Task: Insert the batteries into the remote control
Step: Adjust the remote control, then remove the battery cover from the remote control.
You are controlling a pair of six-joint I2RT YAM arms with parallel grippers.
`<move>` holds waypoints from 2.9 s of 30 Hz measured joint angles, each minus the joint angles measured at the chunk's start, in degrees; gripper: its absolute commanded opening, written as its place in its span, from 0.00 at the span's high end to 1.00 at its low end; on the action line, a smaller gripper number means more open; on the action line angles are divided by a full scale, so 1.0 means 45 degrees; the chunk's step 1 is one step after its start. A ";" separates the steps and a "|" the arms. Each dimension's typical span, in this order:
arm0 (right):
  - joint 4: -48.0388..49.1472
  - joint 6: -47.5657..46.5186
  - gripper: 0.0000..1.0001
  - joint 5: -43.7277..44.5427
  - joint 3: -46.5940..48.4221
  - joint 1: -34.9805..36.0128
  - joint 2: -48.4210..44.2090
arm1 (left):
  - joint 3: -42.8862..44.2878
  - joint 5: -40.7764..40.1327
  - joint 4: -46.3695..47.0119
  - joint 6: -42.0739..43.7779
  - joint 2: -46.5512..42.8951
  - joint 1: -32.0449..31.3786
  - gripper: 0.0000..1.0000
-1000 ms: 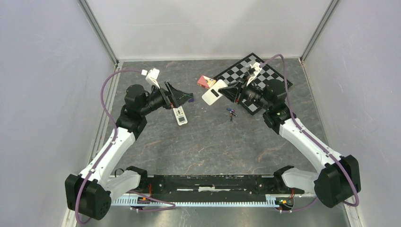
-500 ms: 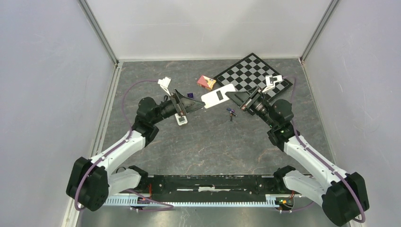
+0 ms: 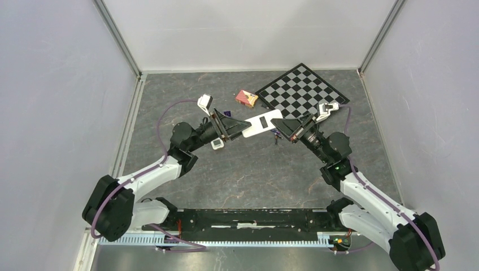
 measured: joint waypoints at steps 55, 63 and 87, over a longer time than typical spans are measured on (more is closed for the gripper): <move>-0.4085 -0.5707 0.84 -0.5566 0.1447 -0.0005 -0.0602 | 0.2404 0.7427 -0.6343 0.4561 -0.0792 0.2181 0.98; -0.3298 -0.5576 0.54 -0.6222 0.1132 -0.0447 -0.0597 | 0.2565 0.7485 -0.6499 0.4847 -0.0631 0.2142 0.98; 0.0384 -0.4653 0.21 -0.4765 -0.0889 -0.1797 0.2574 | 0.3002 0.5518 -0.8757 0.5217 0.1894 0.2671 0.98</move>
